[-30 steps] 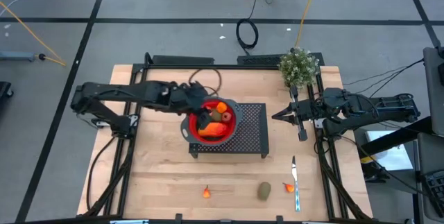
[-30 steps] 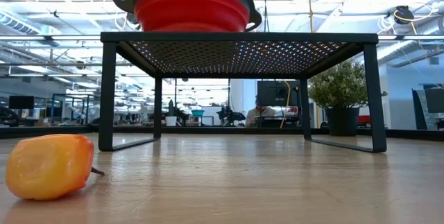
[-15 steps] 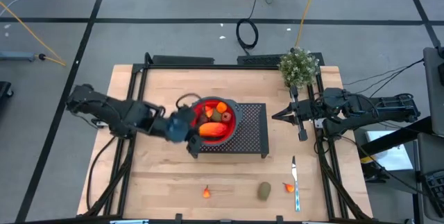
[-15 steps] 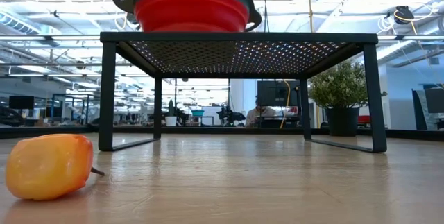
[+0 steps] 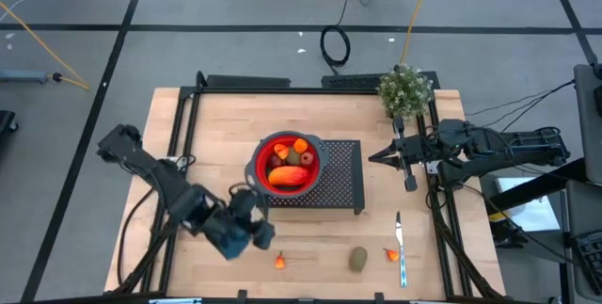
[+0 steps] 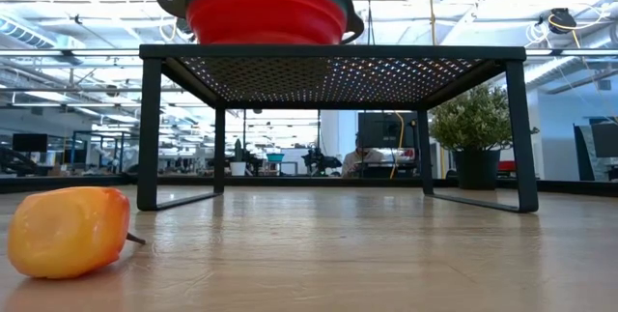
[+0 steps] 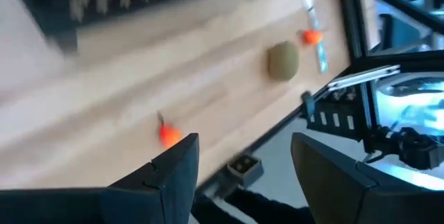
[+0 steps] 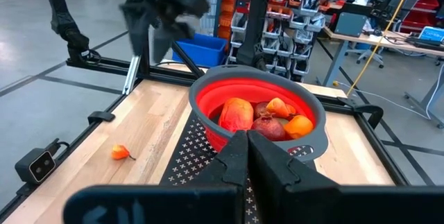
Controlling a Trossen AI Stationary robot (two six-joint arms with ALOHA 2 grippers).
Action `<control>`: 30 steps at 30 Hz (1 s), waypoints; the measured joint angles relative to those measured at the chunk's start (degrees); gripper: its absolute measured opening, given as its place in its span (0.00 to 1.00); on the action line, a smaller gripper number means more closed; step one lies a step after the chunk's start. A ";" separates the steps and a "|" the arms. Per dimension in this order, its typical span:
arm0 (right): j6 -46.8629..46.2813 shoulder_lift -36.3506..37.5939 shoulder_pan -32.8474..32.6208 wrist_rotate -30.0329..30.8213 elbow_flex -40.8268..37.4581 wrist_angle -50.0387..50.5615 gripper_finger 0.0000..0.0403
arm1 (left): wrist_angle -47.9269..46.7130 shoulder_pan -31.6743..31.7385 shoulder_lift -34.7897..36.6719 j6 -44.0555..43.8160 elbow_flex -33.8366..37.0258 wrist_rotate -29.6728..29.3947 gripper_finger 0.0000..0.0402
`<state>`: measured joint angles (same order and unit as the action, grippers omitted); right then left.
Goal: Pick & Place Fruit
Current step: Put the orange pear into the red strainer bowl on the shelf
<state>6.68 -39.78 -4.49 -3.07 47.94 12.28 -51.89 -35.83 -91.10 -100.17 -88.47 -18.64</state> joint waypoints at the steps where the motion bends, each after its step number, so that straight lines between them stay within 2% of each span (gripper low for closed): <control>1: 0.00 -0.01 0.01 0.00 0.00 0.01 0.01 | 0.38 -0.45 -0.80 -2.06 0.00 0.59 0.57; 10: 0.04 -0.01 0.00 0.00 0.00 0.02 0.01 | 9.18 -2.43 -8.86 -11.39 0.02 4.01 0.57; 17: 0.24 -0.01 0.01 0.00 0.00 0.02 0.01 | 10.28 -2.41 -14.41 -18.73 0.02 9.70 0.57; 30: 1.12 -0.01 0.00 -0.02 0.00 0.02 0.01 | 10.10 -1.94 -21.27 -24.29 0.02 9.72 0.57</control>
<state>7.80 -39.79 -4.49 -3.09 47.94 12.29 -41.78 -37.77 -112.37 -124.46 -88.44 -8.92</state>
